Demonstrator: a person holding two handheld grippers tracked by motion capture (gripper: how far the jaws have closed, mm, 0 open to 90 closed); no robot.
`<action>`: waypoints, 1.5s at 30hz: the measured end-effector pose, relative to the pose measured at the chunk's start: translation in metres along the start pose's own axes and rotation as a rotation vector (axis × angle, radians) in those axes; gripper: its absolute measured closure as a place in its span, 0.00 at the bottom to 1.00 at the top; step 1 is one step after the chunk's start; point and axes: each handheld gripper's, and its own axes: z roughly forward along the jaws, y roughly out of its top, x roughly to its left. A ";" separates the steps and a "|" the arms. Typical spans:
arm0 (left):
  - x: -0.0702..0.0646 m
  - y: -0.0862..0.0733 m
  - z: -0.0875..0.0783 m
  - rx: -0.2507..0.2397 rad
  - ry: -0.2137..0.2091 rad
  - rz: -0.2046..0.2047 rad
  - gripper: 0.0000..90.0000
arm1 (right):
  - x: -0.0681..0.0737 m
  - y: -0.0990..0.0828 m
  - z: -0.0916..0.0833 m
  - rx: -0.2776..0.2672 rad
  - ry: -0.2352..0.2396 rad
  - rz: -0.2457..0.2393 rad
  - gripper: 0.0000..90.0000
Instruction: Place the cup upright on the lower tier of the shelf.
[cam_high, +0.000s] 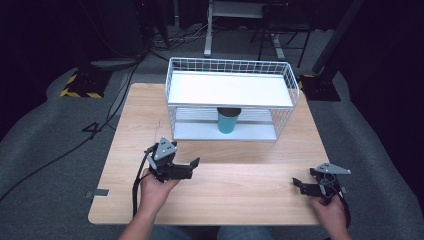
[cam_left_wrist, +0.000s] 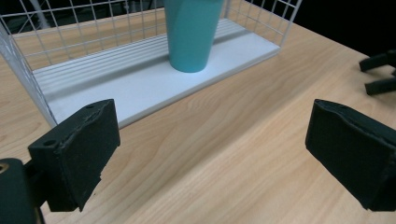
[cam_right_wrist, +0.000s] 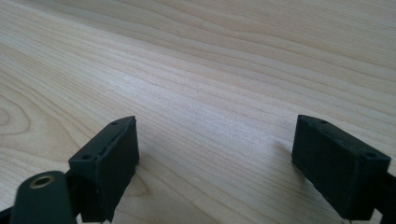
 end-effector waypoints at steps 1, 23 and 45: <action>0.000 -0.002 -0.003 0.008 -0.004 0.010 0.04 | 0.000 0.000 0.000 0.000 0.000 0.000 0.17; 0.018 -0.047 -0.054 0.079 -0.138 0.039 0.05 | 0.000 0.001 0.001 0.000 -0.001 0.000 0.17; 0.046 -0.098 -0.041 0.331 -0.041 0.008 0.07 | 0.000 0.001 0.001 0.000 -0.001 0.000 0.17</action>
